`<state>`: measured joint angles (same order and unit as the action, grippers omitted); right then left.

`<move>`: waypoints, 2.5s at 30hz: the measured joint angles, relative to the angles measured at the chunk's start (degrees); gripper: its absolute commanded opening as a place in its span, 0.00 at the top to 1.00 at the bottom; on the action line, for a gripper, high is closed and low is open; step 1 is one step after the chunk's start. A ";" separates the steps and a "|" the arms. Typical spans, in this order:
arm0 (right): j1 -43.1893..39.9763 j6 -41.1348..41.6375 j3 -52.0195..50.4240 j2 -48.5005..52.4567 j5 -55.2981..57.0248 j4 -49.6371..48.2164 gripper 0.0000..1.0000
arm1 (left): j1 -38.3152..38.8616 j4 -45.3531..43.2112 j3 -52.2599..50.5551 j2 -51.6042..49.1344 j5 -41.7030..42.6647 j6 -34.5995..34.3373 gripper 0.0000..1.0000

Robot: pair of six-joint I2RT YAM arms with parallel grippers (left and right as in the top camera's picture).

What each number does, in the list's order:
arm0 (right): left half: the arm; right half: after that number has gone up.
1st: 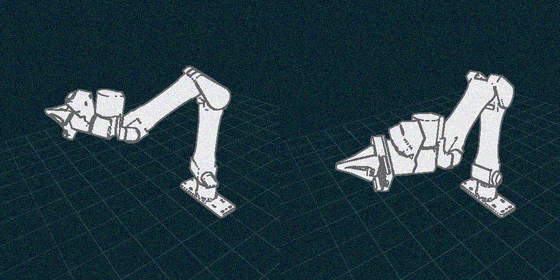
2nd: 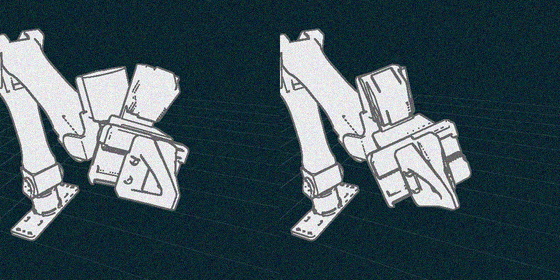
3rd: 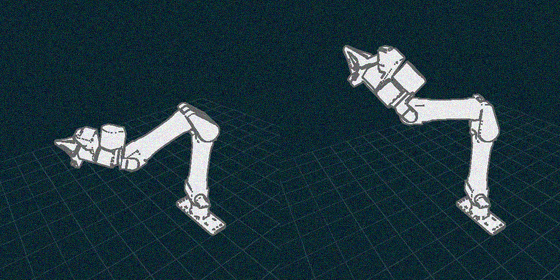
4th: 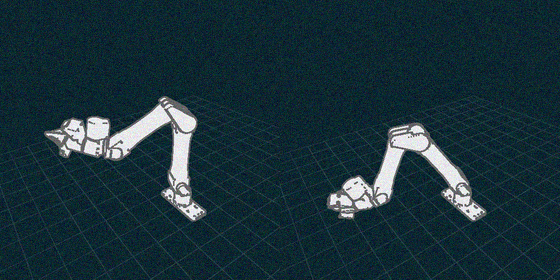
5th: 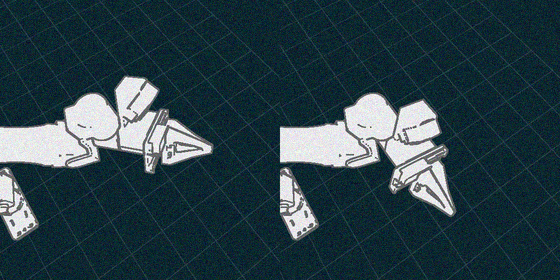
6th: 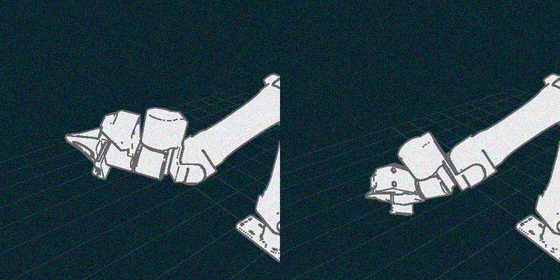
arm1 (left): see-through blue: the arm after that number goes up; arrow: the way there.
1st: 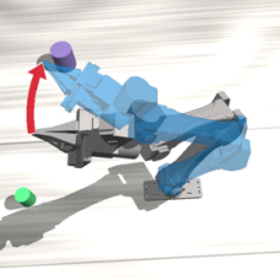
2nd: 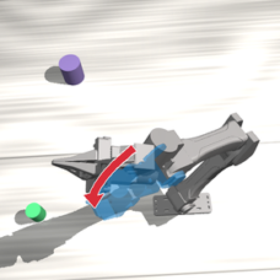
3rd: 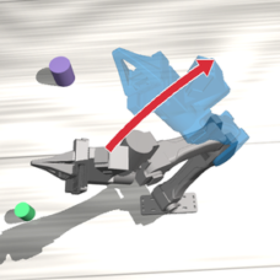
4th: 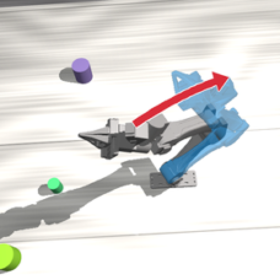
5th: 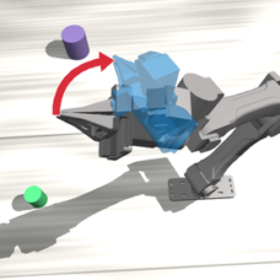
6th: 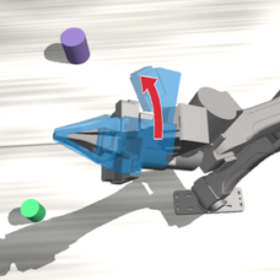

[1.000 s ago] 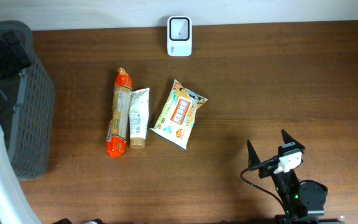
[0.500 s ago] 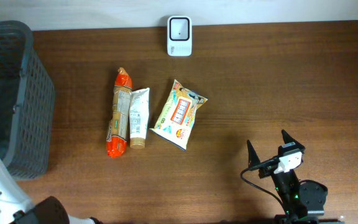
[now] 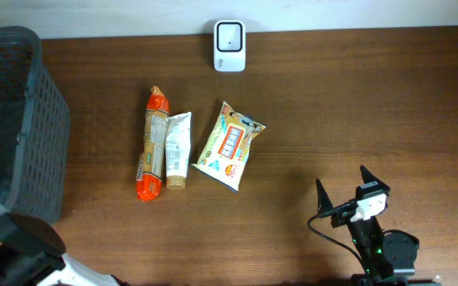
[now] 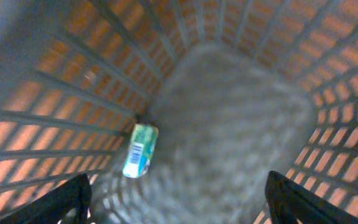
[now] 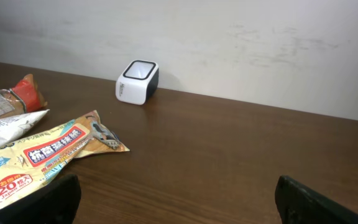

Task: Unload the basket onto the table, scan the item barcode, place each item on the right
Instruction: 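Reach the left gripper into the basket and grasp the small green box, then place the green box on the table beside the snack bag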

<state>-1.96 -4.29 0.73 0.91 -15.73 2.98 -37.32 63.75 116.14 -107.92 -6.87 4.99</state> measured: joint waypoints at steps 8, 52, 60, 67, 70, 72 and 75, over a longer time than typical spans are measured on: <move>0.00 -0.02 0.00 0.00 0.00 0.00 0.01 | -4.55 -3.28 -8.72 -6.88 0.48 6.51 0.23; 0.00 0.00 0.00 0.00 0.00 0.02 0.01 | 38.73 2.14 3.54 6.86 6.43 -1.01 1.00; 0.00 0.00 0.00 0.00 0.00 0.00 0.01 | 55.15 -6.43 -15.91 -10.64 15.32 -4.52 0.99; 0.00 0.00 0.00 0.00 0.00 0.00 0.01 | 58.31 -7.45 -15.91 -13.55 15.87 -5.31 0.46; 0.00 -0.02 0.00 0.00 0.00 0.00 0.01 | 58.25 -7.48 -15.91 -13.55 14.95 -5.62 0.01; 0.00 0.00 0.00 0.00 0.00 0.00 0.01 | 58.14 -7.17 -15.85 -13.55 13.92 -5.92 0.01; 0.00 0.00 0.00 0.00 0.00 0.00 0.01 | 57.59 -4.28 -12.41 -13.44 13.46 -5.92 0.01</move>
<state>-1.96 -4.29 0.73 0.91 -15.73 2.98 20.27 59.46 103.72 -121.36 6.59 -0.93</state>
